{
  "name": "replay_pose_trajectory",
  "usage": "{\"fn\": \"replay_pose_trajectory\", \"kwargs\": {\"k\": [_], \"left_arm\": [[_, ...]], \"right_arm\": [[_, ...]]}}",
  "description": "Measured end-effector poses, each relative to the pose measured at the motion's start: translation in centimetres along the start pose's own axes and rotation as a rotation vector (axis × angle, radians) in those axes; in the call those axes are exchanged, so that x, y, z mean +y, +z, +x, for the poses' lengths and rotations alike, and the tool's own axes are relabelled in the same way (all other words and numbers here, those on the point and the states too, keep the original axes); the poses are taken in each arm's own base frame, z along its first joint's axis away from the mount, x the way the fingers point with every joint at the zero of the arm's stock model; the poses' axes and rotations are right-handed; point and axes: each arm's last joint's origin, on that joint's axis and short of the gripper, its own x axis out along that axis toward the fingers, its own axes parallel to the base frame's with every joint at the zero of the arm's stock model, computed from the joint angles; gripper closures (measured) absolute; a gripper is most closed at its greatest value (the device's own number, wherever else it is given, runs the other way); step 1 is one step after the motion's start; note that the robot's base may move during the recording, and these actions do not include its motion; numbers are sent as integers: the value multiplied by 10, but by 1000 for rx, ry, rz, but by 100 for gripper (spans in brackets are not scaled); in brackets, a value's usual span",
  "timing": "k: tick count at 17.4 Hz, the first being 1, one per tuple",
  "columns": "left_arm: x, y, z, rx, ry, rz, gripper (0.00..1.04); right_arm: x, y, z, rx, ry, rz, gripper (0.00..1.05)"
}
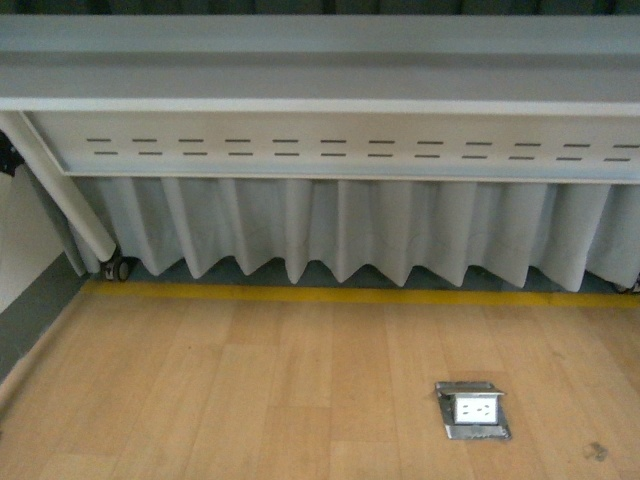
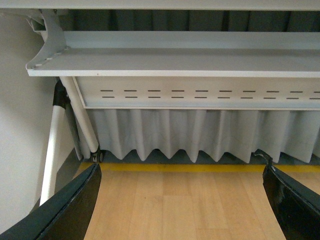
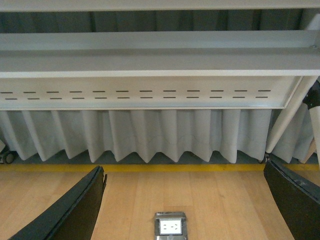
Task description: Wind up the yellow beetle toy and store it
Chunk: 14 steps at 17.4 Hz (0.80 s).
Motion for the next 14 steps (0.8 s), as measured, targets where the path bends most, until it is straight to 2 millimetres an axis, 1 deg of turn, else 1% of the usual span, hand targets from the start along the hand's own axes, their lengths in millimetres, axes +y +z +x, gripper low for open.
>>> {"fn": "replay_pose_trajectory", "kwargs": {"k": [14], "left_arm": [[0, 0, 0, 1, 2, 0, 7]], "right_arm": [[0, 0, 0, 2, 0, 0, 7]]}}
